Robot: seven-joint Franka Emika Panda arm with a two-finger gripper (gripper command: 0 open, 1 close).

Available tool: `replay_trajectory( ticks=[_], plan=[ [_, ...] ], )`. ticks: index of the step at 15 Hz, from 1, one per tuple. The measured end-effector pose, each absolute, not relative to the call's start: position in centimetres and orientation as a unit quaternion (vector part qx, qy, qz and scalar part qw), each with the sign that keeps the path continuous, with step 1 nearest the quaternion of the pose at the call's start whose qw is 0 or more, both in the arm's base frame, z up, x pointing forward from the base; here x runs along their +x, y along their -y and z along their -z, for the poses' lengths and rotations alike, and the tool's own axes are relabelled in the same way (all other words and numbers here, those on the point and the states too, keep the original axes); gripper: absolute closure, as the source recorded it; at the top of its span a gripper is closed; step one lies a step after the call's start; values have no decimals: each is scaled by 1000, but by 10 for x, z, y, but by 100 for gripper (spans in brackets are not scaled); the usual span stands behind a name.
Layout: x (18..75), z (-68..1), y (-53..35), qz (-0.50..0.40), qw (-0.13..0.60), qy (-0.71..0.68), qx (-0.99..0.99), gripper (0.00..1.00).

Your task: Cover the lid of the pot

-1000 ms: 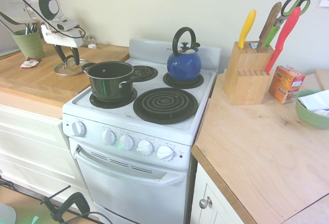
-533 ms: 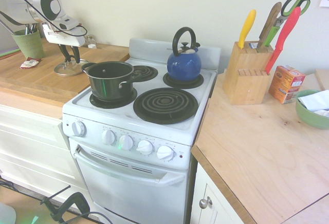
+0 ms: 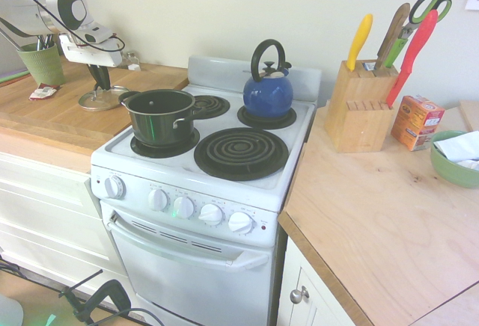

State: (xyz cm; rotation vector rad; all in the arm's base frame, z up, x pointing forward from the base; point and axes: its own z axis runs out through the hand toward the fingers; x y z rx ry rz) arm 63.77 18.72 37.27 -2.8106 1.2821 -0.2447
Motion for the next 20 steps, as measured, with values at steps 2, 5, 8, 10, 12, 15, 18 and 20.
replay_trajectory(
  ticks=[2,5,8,10,12,15,18,20],
  plan=[
    [638,-374,-186,78,20,-419,-904,100],
    [636,-377,-186,77,19,-427,-901,100],
    [633,-401,-183,86,24,-432,-898,100],
    [628,-426,-179,94,27,-439,-893,100],
    [625,-454,-167,104,30,-450,-887,100],
    [617,-496,-139,118,33,-469,-874,100],
    [605,-536,-105,131,37,-494,-859,100],
    [592,-553,-77,138,37,-512,-847,100]
  ],
)
